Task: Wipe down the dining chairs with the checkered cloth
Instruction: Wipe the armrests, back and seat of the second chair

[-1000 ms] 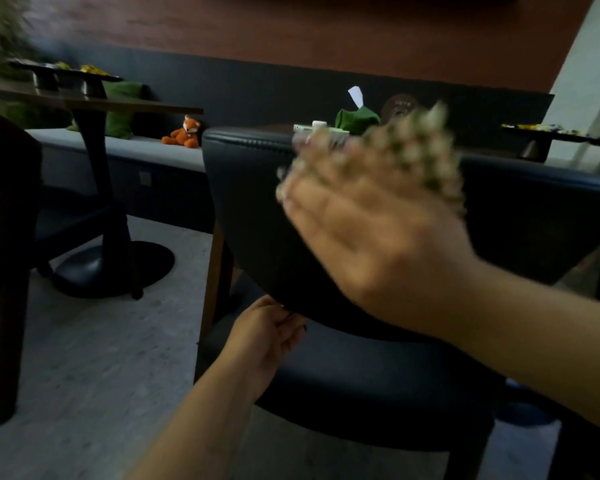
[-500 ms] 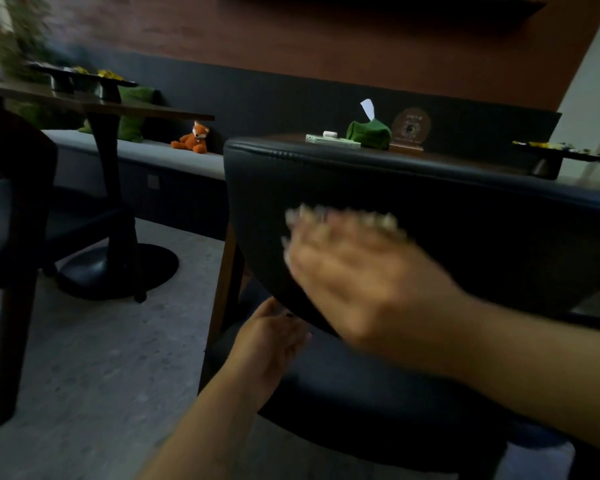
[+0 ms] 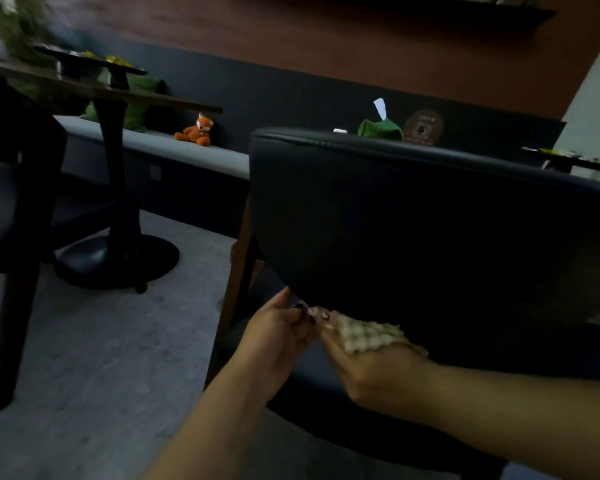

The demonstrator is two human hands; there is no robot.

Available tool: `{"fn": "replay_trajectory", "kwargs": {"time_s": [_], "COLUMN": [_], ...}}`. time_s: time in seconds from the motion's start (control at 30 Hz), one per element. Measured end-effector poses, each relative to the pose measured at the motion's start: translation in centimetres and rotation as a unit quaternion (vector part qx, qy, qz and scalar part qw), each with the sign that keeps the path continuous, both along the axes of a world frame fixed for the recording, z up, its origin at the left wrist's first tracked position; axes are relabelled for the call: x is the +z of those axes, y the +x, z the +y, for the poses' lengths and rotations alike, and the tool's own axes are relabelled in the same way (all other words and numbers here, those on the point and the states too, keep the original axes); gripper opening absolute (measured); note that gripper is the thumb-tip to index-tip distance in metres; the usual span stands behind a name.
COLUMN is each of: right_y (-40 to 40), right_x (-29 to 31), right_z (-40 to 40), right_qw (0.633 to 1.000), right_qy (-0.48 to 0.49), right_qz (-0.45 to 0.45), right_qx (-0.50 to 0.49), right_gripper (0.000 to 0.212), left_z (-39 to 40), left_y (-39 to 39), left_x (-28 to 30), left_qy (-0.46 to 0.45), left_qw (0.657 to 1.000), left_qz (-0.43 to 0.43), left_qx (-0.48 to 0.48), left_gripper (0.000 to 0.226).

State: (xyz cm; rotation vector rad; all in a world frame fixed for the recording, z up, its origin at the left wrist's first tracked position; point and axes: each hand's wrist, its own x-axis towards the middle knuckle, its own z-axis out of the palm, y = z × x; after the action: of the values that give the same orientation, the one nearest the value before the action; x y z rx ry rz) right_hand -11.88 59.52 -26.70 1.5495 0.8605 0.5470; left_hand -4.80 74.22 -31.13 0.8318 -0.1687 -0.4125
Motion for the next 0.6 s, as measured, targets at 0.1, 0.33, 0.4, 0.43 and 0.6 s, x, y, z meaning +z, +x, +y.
{"fn": "replay_trajectory", "kwargs": {"time_s": [0.1,0.33,0.4,0.43,0.6], "right_y": [-0.2,-0.3,0.2,0.5,2.7], "right_x": [1.8,14.3,14.0,13.2,5.0], "right_z": [0.9,6.1,6.5,6.6,6.1], "right_qw": [0.989,0.9,0.902,0.91,0.95], "right_qy": [0.135,0.373,0.361,0.346,0.293], "right_qz": [0.043,-0.117,-0.159,-0.17,-0.104], "right_qx": [0.034,0.19,0.175,0.152,0.024], "right_gripper": [0.035,0.029,0.032,0.033,0.044], "left_z": [0.2,0.0,-0.2,-0.3,0.0], "left_y": [0.3,2.3,2.7,3.1,3.7], "left_x": [-0.5,-1.7,-1.8,-2.0,-1.7], "left_qy": [0.003,0.01,-0.004,-0.008,-0.007], "left_qw": [1.0,1.0,1.0,1.0,0.998], "left_qz": [-0.006,0.005,-0.003,-0.009,-0.037], "left_qx": [-0.012,-0.003,0.009,0.019,0.055], "left_gripper": [0.053,0.051,0.052,0.051,0.026]}}
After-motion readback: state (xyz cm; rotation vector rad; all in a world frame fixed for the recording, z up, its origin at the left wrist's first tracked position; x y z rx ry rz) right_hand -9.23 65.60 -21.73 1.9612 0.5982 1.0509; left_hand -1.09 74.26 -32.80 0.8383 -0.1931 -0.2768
